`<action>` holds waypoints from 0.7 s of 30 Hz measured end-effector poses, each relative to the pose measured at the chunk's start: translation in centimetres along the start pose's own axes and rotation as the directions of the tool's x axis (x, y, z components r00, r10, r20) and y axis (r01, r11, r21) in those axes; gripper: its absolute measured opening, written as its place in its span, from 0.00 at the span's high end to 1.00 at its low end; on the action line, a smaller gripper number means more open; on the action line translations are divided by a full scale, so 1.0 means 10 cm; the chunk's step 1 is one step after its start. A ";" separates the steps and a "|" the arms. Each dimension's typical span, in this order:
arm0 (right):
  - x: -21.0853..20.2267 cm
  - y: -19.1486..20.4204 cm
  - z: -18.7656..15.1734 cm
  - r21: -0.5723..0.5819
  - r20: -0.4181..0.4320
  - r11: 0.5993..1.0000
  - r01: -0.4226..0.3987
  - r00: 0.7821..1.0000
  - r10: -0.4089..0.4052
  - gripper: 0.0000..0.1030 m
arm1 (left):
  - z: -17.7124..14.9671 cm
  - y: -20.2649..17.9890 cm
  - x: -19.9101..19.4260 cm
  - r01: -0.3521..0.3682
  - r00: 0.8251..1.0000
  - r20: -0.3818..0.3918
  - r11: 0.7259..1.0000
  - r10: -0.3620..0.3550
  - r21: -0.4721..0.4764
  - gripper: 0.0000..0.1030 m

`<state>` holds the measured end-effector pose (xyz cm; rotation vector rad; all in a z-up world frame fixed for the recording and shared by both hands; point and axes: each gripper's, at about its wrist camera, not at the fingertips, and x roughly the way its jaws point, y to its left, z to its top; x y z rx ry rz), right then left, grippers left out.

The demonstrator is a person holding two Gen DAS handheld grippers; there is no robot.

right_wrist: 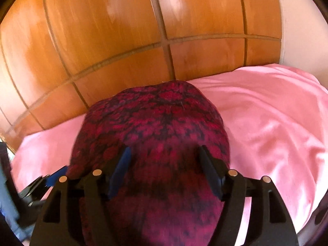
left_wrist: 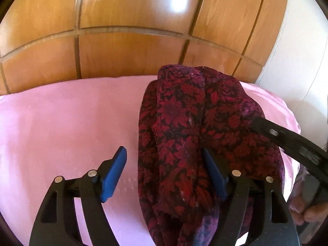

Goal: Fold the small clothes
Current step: 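Press the folded garment flat with both grippers and release it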

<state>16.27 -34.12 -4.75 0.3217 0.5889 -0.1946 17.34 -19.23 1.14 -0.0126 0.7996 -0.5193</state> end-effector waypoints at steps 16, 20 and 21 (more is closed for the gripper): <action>-0.28 0.22 -0.33 -0.017 0.011 0.998 0.064 0.998 -0.064 0.27 | 0.00 0.03 -0.15 -0.014 1.000 0.015 1.000 0.015 -0.027 0.20; -0.41 0.32 -0.38 -0.030 0.039 0.992 0.119 0.992 -0.118 0.19 | -0.04 0.01 -0.33 -0.025 0.998 0.050 1.000 0.026 -0.019 0.20; -0.46 0.35 -0.41 -0.026 0.052 0.989 0.144 0.988 -0.143 0.15 | -0.06 0.00 -0.37 -0.028 0.998 0.057 1.000 0.029 -0.012 0.20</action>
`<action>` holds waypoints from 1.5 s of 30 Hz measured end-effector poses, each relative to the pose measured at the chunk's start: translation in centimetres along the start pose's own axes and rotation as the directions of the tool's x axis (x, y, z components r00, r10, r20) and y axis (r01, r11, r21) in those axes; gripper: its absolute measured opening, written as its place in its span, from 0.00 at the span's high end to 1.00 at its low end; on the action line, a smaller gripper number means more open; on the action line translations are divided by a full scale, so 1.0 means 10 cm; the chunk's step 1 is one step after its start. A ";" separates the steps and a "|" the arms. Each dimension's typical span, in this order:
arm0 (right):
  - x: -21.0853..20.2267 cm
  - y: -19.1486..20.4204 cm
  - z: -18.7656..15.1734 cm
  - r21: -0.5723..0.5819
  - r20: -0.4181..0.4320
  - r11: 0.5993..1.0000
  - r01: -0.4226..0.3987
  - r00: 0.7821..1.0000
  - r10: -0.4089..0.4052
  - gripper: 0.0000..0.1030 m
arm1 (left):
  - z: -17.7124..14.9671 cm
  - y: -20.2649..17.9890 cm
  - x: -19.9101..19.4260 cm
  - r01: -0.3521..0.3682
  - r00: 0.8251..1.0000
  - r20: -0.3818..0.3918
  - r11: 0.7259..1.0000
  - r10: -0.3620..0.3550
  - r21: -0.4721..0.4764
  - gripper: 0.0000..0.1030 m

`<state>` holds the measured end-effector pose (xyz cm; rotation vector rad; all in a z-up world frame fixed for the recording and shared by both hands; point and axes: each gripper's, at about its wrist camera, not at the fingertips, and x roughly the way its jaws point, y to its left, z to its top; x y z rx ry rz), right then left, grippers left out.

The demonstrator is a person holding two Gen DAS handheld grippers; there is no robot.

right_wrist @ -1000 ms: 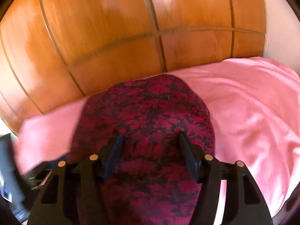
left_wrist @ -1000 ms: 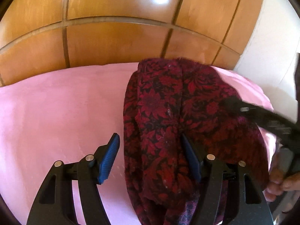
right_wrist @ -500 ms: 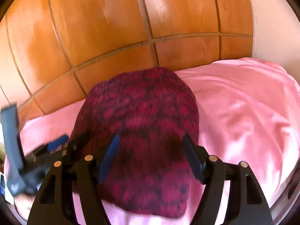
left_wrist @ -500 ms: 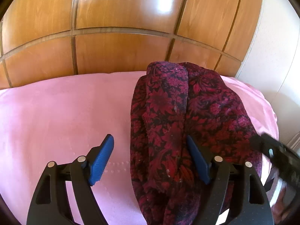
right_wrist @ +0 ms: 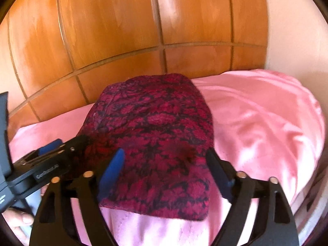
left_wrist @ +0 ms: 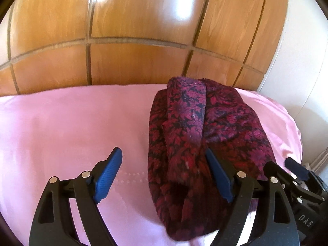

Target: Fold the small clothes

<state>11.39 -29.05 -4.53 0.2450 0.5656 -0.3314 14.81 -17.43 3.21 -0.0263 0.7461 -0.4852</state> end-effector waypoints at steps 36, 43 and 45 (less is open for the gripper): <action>-0.62 0.35 -0.63 0.028 0.029 0.986 0.165 0.986 -0.166 0.02 | -0.67 0.14 -0.99 -0.152 0.985 0.092 0.988 0.148 0.035 0.04; -0.59 0.30 -0.67 0.051 0.023 0.985 0.163 0.986 -0.164 0.02 | -0.69 0.10 -1.02 -0.166 0.982 0.102 0.986 0.161 0.036 0.04; -0.57 0.28 -0.67 0.049 0.017 0.984 0.172 0.985 -0.173 0.02 | -0.69 0.11 -1.03 -0.168 0.981 0.104 0.985 0.164 0.032 0.04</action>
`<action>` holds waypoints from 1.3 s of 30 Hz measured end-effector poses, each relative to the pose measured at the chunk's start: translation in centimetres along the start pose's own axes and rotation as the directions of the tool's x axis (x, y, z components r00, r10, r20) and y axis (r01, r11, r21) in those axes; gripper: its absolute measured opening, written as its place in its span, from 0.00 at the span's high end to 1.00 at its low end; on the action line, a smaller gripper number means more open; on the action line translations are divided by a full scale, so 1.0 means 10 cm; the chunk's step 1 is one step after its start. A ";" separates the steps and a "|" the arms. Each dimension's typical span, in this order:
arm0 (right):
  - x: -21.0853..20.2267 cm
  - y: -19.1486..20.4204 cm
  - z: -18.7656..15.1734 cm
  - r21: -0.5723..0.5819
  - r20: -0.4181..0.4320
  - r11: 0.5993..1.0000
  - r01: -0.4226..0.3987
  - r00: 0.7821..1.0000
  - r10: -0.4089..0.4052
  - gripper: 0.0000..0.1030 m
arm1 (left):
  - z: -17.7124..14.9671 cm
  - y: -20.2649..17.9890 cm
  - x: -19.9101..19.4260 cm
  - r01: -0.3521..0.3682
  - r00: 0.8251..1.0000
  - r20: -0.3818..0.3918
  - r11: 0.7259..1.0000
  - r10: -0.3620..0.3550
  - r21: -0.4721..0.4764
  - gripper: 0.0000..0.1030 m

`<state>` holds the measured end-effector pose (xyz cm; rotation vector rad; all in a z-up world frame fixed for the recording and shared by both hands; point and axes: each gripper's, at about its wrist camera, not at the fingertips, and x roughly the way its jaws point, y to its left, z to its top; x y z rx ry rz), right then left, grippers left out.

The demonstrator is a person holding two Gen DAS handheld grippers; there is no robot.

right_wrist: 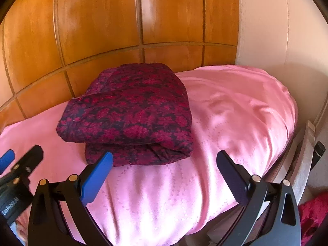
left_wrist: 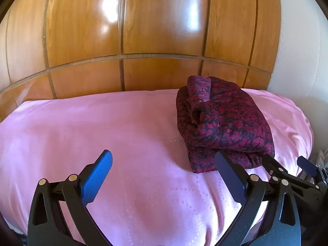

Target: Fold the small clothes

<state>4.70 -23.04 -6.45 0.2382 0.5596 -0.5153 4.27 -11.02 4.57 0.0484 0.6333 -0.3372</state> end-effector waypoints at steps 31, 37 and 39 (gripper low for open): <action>0.11 0.07 -0.09 -0.004 -0.042 1.000 -0.007 0.999 0.007 0.02 | 0.03 0.09 -0.01 -0.040 0.999 0.006 0.999 0.040 0.000 0.04; 0.09 0.05 -0.06 0.015 -0.027 1.000 -0.010 1.000 0.011 0.02 | 0.02 0.11 -0.02 -0.044 0.999 0.002 0.999 0.044 -0.024 0.04; 0.09 0.03 -0.04 0.021 -0.022 1.000 -0.012 1.000 0.012 0.02 | 0.02 0.11 -0.01 -0.045 0.999 -0.001 0.999 0.045 -0.026 0.04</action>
